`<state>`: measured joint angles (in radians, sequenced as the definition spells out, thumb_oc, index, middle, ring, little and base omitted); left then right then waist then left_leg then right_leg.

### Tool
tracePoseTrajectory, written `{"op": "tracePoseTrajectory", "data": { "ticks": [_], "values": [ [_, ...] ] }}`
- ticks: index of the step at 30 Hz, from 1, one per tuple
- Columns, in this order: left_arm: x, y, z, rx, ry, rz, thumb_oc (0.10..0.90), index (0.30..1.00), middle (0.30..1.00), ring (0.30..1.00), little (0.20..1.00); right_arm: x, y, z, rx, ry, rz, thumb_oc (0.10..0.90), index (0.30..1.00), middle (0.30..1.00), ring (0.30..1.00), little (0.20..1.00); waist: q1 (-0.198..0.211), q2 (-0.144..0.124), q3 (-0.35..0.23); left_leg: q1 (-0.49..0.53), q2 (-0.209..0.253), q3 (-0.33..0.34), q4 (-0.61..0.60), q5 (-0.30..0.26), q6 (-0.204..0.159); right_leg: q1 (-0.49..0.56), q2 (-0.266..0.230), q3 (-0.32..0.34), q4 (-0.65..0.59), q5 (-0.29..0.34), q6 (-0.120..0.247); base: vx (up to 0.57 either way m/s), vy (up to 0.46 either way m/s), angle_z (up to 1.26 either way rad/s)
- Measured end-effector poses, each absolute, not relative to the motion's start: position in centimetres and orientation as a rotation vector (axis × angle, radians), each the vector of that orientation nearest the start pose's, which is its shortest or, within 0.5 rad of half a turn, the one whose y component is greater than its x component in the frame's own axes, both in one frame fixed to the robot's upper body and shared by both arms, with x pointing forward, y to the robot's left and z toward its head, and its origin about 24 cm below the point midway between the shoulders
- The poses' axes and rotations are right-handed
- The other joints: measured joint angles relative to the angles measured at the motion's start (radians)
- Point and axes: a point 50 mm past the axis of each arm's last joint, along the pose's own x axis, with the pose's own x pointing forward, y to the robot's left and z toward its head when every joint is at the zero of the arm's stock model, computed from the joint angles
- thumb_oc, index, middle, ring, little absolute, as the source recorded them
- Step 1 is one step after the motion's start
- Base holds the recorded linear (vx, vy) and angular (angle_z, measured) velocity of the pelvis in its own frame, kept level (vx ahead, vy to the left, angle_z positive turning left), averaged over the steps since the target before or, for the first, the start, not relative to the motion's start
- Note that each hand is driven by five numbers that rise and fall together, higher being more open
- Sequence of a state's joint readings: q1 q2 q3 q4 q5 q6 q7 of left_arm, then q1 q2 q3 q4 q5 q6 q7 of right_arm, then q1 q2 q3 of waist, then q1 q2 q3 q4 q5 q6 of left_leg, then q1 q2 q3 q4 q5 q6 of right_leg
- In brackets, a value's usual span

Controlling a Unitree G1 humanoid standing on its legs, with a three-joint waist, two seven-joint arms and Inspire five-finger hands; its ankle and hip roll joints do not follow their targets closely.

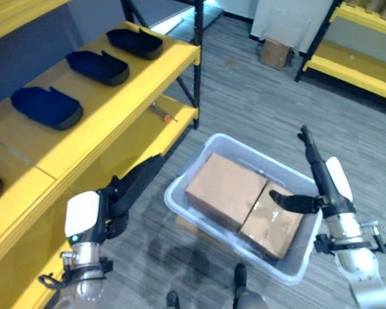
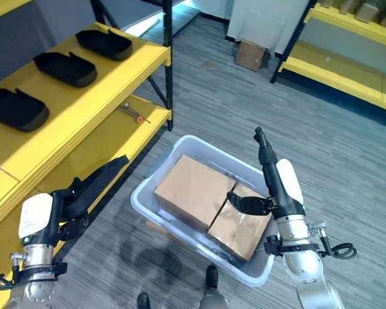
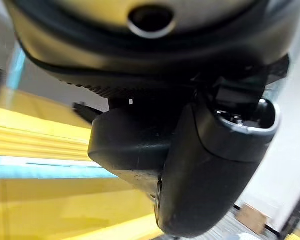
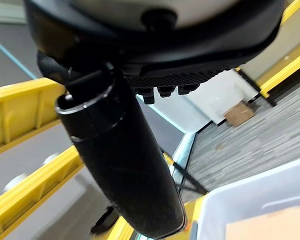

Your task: Move parts from the plastic box to the shelf.

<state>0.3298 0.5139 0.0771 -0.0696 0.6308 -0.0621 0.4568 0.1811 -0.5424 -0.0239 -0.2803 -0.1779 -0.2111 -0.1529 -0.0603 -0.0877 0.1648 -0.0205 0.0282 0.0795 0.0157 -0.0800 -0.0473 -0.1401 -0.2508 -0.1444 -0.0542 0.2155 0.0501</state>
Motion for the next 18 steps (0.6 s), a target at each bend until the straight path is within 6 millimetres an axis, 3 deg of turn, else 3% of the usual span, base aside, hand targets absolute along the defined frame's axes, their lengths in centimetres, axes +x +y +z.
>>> {"op": "tracePoseTrajectory", "data": {
  "ticks": [4,7,8,9,10,11,12,13,15,18],
  "values": [
    [18.2,28.1,5.6,1.221,-0.08,0.356,0.4,0.3,0.3,0.3,0.3,22.0,-21.0,11.0,-0.67,-0.371,0.018,0.9,1.0,1.0,1.0,1.0,0.013,-0.027,-0.009,-0.057,-0.022,-0.013,0.033,0.002,0.02,-0.036,-0.024,0.003,0.001,0.048,-0.002,-0.01,0.162,0.17],
    [18.4,28.4,5.9,1.24,-0.092,0.354,0.4,0.3,0.3,0.3,0.3,22.1,-20.6,10.6,-0.658,-0.364,0.024,0.9,1.0,1.0,1.0,1.0,0.013,-0.027,-0.009,-0.083,-0.03,-0.039,0.063,0.002,0.038,-0.057,-0.04,0.024,0.04,0.067,-0.01,0.03,0.157,0.37],
    [18.7,28.4,5.9,1.242,-0.094,0.361,0.4,0.3,0.3,0.3,0.3,22.4,-20.6,10.8,-0.66,-0.372,0.024,0.9,1.0,1.0,1.0,1.0,-0.001,-0.01,0.0,-0.115,-0.038,-0.076,0.098,-0.005,0.054,-0.075,-0.036,0.107,0.101,0.061,-0.001,0.04,0.07,0.47],
    [18.8,28.4,6.0,1.244,-0.097,0.362,0.4,0.3,0.3,0.3,0.3,22.6,-20.5,10.7,-0.658,-0.373,0.026,0.9,1.0,1.0,1.0,1.0,-0.01,0.015,0.006,-0.12,-0.018,-0.099,0.104,-0.001,0.056,-0.111,-0.004,0.208,0.161,-0.013,0.034,0.1,0.113,0.9],
    [19.5,28.2,6.3,1.234,-0.113,0.363,0.4,0.3,0.3,0.3,0.3,22.5,-20.6,10.3,-0.663,-0.354,0.027,0.9,1.0,1.0,1.0,1.0,-0.027,0.046,0.021,-0.116,0.017,-0.163,0.074,0.027,0.054,-0.118,0.151,0.386,0.251,-0.196,0.072,0.06,0.061,0.89],
    [19.8,28.2,6.5,1.225,-0.125,0.355,0.4,0.3,0.3,0.3,0.3,22.3,-20.7,10.0,-0.665,-0.34,0.029,0.9,1.0,1.0,1.0,1.0,-0.038,0.049,0.022,-0.108,0.021,-0.188,0.043,0.048,0.049,-0.116,0.235,0.447,0.297,-0.248,0.064,0.08,0.018,1.21],
    [19.9,28.0,6.6,1.218,-0.133,0.348,0.4,0.3,0.3,0.3,0.3,21.9,-20.9,9.6,-0.667,-0.321,0.032,0.9,1.0,1.0,1.0,1.0,-0.042,0.014,0.006,-0.094,-0.009,-0.213,0.012,0.066,0.041,-0.094,0.334,0.469,0.288,-0.253,0.03,0.04,-0.021,0.83],
    [19.9,27.7,6.3,1.207,-0.127,0.343,0.4,0.3,0.3,0.3,0.3,21.9,-21.0,9.7,-0.679,-0.322,0.034,0.9,1.0,1.0,1.0,1.0,-0.035,-0.002,-0.003,-0.099,-0.034,-0.226,0.011,0.066,0.041,-0.07,0.33,0.425,0.246,-0.273,-0.038,0.04,-0.023,0.8],
    [19.9,26.3,5.3,1.155,-0.112,0.292,0.4,0.3,0.3,0.3,0.3,21.6,-21.9,9.5,-0.7,-0.298,0.014,0.9,1.0,1.0,1.0,1.0,-0.066,0.043,0.003,-0.1,-0.041,-0.279,0.014,0.064,0.035,-0.015,0.319,0.409,0.178,-0.25,-0.038,0.02,-0.016,0.68],
    [19.8,25.4,4.8,1.116,-0.11,0.249,0.4,0.3,0.3,0.3,0.3,21.2,-22.6,9.4,-0.716,-0.279,-0.004,0.9,1.0,1.0,1.0,1.0,-0.073,0.051,0.002,-0.079,-0.025,-0.314,-0.005,0.076,0.019,0.009,0.336,0.414,0.171,-0.249,-0.04,-0.01,-0.022,0.36]
  ]
}}
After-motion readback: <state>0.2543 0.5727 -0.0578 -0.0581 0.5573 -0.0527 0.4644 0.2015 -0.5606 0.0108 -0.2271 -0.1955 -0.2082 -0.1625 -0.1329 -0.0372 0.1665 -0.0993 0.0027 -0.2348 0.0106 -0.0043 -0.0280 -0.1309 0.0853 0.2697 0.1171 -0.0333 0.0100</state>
